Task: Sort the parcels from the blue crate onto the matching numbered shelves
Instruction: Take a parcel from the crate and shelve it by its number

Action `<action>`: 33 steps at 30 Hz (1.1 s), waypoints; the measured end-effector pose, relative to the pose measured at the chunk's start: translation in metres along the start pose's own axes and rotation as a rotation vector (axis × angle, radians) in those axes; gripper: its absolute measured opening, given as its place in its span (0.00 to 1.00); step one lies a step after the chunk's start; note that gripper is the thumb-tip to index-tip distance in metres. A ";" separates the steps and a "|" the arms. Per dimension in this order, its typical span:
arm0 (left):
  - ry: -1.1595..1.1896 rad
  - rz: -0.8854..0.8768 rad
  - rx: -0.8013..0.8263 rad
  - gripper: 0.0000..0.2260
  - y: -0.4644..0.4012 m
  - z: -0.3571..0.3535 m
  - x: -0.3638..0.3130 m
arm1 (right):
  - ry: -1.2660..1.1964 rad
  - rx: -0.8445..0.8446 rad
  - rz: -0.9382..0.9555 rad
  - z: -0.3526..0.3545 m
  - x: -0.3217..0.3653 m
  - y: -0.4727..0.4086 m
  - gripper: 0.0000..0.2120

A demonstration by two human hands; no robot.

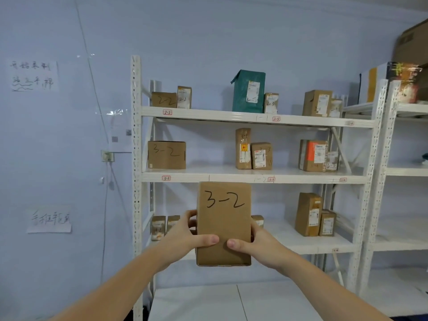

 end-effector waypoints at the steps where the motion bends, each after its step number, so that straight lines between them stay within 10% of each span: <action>1: -0.005 -0.008 0.000 0.43 -0.019 0.001 0.002 | 0.015 -0.002 0.002 0.008 -0.005 -0.017 0.34; 20: 0.091 -0.148 -0.175 0.26 -0.332 0.036 0.047 | -0.026 0.059 0.126 0.132 -0.127 -0.352 0.32; 33: -0.247 -0.246 -0.489 0.21 -0.474 0.144 0.043 | 0.064 -0.010 0.287 0.141 -0.106 -0.556 0.42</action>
Point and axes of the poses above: each hand's wrist, its own y-axis away from the middle knuckle, its own z-axis out of the back of the hand, x = y × z, the point moved 3 cm from there along -y, towards the middle knuckle, and after that the axes turned 7 degrees about y, right-handed, at the moved point
